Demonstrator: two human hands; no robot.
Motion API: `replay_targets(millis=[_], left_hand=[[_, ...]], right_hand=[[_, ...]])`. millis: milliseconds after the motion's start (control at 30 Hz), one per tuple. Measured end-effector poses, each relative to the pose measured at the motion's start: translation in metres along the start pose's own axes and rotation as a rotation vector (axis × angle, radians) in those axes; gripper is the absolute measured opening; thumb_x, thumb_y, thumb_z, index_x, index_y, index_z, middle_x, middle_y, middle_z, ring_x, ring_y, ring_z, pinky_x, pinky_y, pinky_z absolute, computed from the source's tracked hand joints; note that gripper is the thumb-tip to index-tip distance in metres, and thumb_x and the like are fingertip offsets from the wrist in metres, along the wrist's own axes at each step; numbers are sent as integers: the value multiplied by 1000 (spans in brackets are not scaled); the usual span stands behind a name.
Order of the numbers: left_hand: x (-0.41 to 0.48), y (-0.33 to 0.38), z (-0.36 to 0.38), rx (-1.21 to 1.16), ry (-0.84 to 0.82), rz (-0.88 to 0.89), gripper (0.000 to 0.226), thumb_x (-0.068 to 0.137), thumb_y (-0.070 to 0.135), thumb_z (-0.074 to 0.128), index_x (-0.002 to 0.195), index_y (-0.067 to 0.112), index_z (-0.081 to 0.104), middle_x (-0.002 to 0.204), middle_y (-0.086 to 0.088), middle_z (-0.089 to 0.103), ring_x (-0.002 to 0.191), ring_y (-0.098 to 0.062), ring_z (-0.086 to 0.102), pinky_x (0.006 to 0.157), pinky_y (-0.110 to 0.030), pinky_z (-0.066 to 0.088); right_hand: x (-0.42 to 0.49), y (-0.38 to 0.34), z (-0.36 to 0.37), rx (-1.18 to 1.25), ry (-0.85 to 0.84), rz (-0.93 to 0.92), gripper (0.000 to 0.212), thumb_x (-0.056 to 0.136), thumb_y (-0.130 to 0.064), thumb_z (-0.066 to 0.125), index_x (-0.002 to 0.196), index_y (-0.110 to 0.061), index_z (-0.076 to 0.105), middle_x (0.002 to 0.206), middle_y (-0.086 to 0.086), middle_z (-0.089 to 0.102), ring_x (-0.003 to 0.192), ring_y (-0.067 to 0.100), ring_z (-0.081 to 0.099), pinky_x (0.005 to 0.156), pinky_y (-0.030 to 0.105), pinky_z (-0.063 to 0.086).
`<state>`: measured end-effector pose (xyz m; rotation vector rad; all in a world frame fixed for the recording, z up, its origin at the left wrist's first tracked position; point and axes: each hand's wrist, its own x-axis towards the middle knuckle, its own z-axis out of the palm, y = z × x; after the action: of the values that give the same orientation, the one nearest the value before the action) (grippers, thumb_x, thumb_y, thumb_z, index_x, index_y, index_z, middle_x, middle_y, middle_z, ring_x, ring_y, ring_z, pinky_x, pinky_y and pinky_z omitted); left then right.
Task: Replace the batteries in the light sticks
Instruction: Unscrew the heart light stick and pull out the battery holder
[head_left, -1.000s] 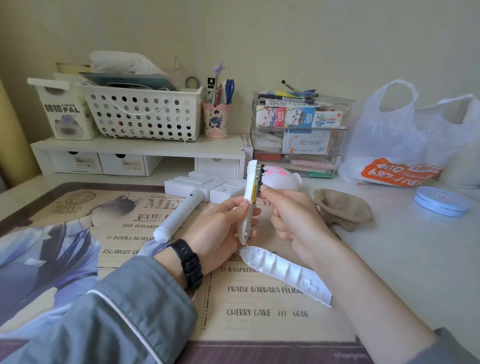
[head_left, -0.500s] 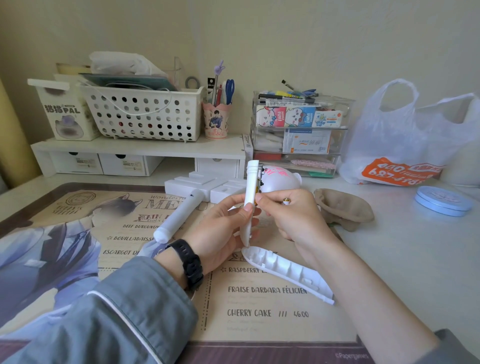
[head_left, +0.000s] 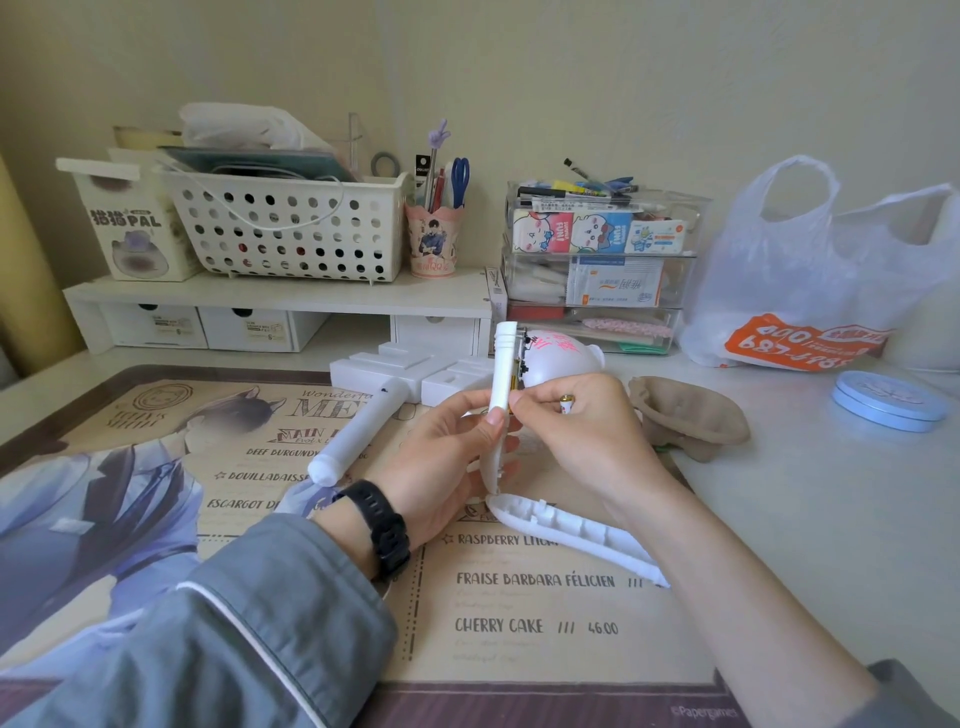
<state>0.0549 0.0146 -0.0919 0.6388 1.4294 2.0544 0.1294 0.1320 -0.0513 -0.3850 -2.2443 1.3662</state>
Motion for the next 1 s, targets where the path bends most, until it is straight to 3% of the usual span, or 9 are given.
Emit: replay_targets(millis=[100, 200, 333, 467, 600, 733, 833, 900, 1000], left_hand=[[1, 0, 0, -44, 11, 17, 17, 97, 12, 47, 107, 10, 61, 99, -10, 64, 89, -21, 62, 75, -35, 52], [1, 4, 0, -116, -22, 19, 15, 96, 13, 46, 97, 8, 61, 96, -14, 68, 83, -23, 66, 85, -41, 55], [1, 5, 2, -182, -16, -3, 21, 97, 15, 45, 101, 4, 63, 93, -13, 66, 85, -22, 61, 82, -41, 56], [1, 7, 2, -179, -14, -5, 25, 97, 16, 44, 107, 3, 62, 92, -12, 65, 82, -20, 62, 79, -39, 57], [-1, 7, 1, -154, -58, 29, 30, 95, 15, 49, 123, 6, 57, 104, -17, 62, 98, -29, 59, 96, -47, 48], [-2, 9, 1, -114, -65, 118, 38, 90, 16, 54, 127, 5, 53, 123, -20, 60, 115, -36, 54, 104, -54, 40], [-2, 9, 0, -26, -34, 141, 41, 88, 17, 51, 127, 7, 52, 133, -23, 53, 128, -36, 48, 104, -52, 39], [-2, 8, -1, 40, -32, 151, 36, 92, 15, 48, 127, 7, 53, 131, -19, 57, 125, -32, 51, 102, -49, 42], [-1, 6, -2, 91, -25, 161, 33, 90, 15, 50, 123, 12, 56, 128, -16, 60, 123, -32, 53, 98, -46, 46]], right_hand=[[-2, 1, 2, -67, 9, -22, 16, 86, -29, 67, 71, -24, 73, 43, -18, 57, 45, -6, 52, 49, 13, 41], [-5, -1, 4, -1, -12, -57, 15, 88, -18, 66, 77, -11, 74, 40, -15, 53, 38, -6, 51, 45, 8, 39], [3, 2, 4, -97, 187, -136, 13, 88, -27, 63, 78, -22, 69, 61, -13, 62, 58, -3, 56, 56, 17, 42], [2, 4, 6, -83, 202, -177, 10, 87, -22, 64, 79, -19, 67, 59, -11, 58, 56, -6, 52, 52, 8, 36], [2, 2, 6, 52, 124, -144, 9, 88, -25, 66, 88, -16, 66, 58, -10, 55, 46, -3, 54, 46, 8, 37], [3, 0, 9, 87, 119, -195, 6, 86, -29, 69, 87, -24, 69, 63, -3, 64, 63, 20, 64, 61, 24, 48], [2, 1, 8, 79, 148, -255, 6, 84, -24, 71, 87, -19, 75, 66, -4, 69, 60, 6, 60, 60, 15, 44], [2, 2, 7, 69, 130, -243, 10, 84, -24, 72, 89, -17, 77, 67, -10, 71, 62, -4, 61, 62, 11, 42], [3, 5, 6, 49, 135, -213, 13, 83, -27, 73, 93, -20, 77, 64, -22, 66, 66, -7, 63, 65, 13, 43]])
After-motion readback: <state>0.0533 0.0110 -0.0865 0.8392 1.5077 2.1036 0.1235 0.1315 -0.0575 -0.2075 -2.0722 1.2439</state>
